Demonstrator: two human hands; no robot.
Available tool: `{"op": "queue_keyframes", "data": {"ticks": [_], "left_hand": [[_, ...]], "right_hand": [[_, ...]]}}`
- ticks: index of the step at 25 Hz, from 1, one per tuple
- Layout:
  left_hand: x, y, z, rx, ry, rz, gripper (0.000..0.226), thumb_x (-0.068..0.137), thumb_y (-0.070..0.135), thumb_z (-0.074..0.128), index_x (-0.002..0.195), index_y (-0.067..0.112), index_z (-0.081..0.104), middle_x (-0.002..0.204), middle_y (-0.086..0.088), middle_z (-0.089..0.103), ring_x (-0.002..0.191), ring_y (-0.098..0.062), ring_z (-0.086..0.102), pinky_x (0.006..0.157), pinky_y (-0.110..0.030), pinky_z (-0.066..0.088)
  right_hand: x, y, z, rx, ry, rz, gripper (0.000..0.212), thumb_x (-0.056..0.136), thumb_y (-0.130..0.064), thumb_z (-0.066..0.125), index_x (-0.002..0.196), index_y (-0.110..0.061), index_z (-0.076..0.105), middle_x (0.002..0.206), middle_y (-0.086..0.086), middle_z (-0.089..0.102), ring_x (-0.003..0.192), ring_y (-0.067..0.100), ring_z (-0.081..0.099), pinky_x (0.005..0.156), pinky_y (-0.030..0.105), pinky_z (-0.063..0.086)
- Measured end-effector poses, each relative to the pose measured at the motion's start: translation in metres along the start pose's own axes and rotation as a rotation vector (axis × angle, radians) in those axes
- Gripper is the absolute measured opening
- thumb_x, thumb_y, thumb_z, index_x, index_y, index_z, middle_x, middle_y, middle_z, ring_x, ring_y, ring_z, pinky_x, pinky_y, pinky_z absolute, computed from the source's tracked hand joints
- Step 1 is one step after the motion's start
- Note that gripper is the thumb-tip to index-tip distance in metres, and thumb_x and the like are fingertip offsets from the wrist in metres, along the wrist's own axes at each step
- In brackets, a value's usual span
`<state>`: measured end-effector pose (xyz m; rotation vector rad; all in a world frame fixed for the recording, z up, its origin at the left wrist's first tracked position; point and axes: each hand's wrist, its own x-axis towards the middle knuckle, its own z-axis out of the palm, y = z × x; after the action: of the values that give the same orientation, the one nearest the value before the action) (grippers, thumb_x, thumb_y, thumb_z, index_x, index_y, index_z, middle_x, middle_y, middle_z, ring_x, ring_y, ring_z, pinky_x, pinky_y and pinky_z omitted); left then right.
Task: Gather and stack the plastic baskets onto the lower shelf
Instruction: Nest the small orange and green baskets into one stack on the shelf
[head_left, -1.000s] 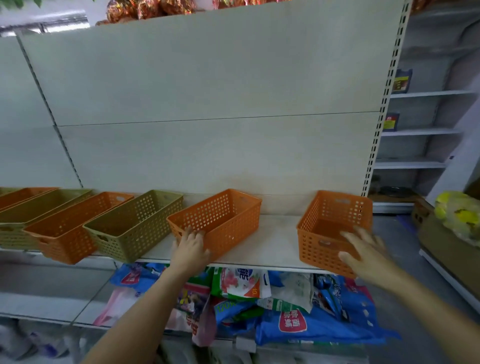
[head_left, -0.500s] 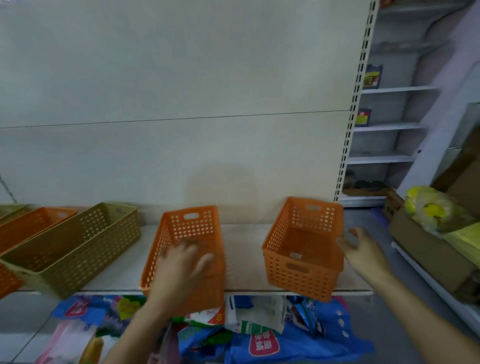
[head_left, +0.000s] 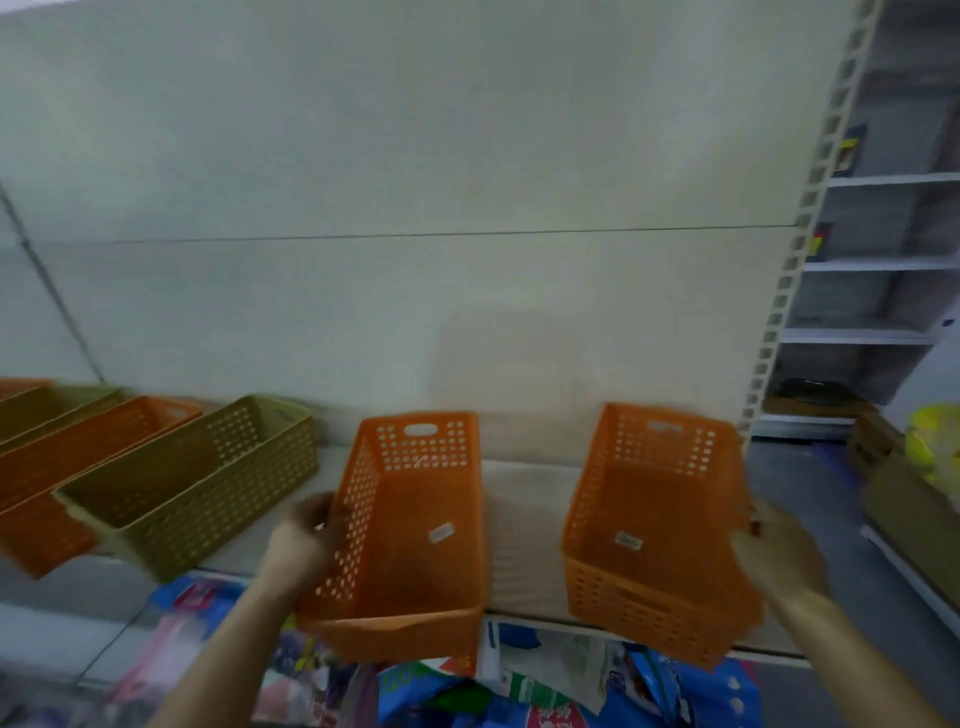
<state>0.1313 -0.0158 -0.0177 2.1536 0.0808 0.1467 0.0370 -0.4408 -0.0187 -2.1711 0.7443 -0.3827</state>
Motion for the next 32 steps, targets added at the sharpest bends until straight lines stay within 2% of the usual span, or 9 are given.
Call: {"op": "queue_keyframes", "data": {"ticks": [3,5,7,11,16,21,23,26,32], "left_hand": [[-0.032,-0.01,-0.013,-0.093,0.098,0.092,0.027,0.091,0.011,0.054,0.11,0.023,0.068,0.097,0.002,0.076,0.09,-0.017,0.072,0.083,-0.044,0.058],[-0.054,-0.02,-0.03,-0.145,0.123,0.105,0.03,0.095,0.014,0.052,0.119,0.028,0.064,0.099,0.004,0.075,0.086,-0.015,0.073,0.079,-0.043,0.059],[-0.075,-0.03,-0.052,-0.185,0.161,0.087,0.03,0.097,0.015,0.051,0.122,0.026,0.062,0.099,0.004,0.074,0.083,-0.013,0.073,0.076,-0.04,0.061],[-0.111,-0.057,-0.104,-0.187,0.241,0.08,0.031,0.097,0.011,0.052,0.114,0.036,0.057,0.093,0.009,0.071,0.077,-0.013,0.071,0.07,-0.036,0.06],[-0.149,-0.132,-0.199,-0.171,0.209,-0.025,0.032,0.097,0.011,0.053,0.126,0.025,0.058,0.099,-0.004,0.072,0.082,-0.023,0.072,0.07,-0.047,0.06],[-0.188,-0.193,-0.283,-0.227,0.276,-0.106,0.04,0.093,0.0,0.057,0.128,0.02,0.06,0.091,-0.003,0.069,0.075,-0.013,0.066,0.053,-0.014,0.054],[-0.198,-0.211,-0.315,-0.241,0.3,-0.122,0.042,0.092,-0.001,0.057,0.128,0.019,0.061,0.094,-0.008,0.069,0.076,-0.01,0.064,0.05,-0.011,0.052],[-0.196,-0.227,-0.357,-0.26,0.352,-0.109,0.042,0.093,0.0,0.057,0.127,0.023,0.06,0.096,-0.007,0.069,0.077,-0.01,0.064,0.053,-0.018,0.052],[-0.136,-0.252,-0.434,-0.205,0.423,-0.038,0.035,0.093,0.007,0.059,0.119,0.029,0.06,0.093,0.0,0.071,0.083,-0.021,0.069,0.063,-0.027,0.054]], "right_hand": [[-0.02,-0.004,0.007,0.002,0.04,-0.042,0.017,0.094,-0.034,0.047,0.104,-0.038,0.061,0.092,0.007,0.07,0.079,0.032,0.065,0.077,0.052,0.055],[-0.043,-0.017,0.013,0.025,0.036,-0.077,0.03,0.094,-0.033,0.048,0.101,-0.062,0.053,0.101,0.001,0.068,0.088,0.031,0.066,0.081,0.052,0.056],[-0.069,-0.036,0.022,0.018,0.028,-0.126,0.039,0.094,-0.031,0.048,0.103,-0.069,0.049,0.104,0.0,0.068,0.09,0.029,0.066,0.082,0.053,0.056],[-0.141,-0.078,0.053,0.112,-0.026,-0.183,0.043,0.094,-0.023,0.048,0.133,-0.041,0.051,0.102,0.001,0.067,0.088,0.028,0.066,0.082,0.049,0.056],[-0.234,-0.113,0.106,0.241,-0.038,-0.221,0.029,0.089,-0.012,0.054,0.109,-0.029,0.065,0.092,-0.004,0.073,0.077,0.018,0.069,0.072,0.042,0.058],[-0.317,-0.141,0.154,0.291,-0.055,-0.257,0.04,0.089,-0.005,0.054,0.119,-0.029,0.064,0.093,-0.01,0.069,0.082,0.009,0.067,0.07,0.035,0.054],[-0.342,-0.153,0.167,0.304,-0.047,-0.268,0.042,0.088,-0.001,0.056,0.117,-0.031,0.062,0.089,-0.009,0.067,0.078,0.003,0.063,0.063,0.025,0.049],[-0.363,-0.178,0.184,0.311,-0.049,-0.277,0.039,0.088,-0.001,0.057,0.114,-0.03,0.062,0.087,-0.005,0.07,0.074,0.008,0.066,0.058,0.027,0.051],[-0.368,-0.268,0.242,0.4,-0.078,-0.327,0.035,0.088,-0.002,0.059,0.117,-0.021,0.064,0.09,0.0,0.069,0.08,0.019,0.068,0.072,0.036,0.053]]}}
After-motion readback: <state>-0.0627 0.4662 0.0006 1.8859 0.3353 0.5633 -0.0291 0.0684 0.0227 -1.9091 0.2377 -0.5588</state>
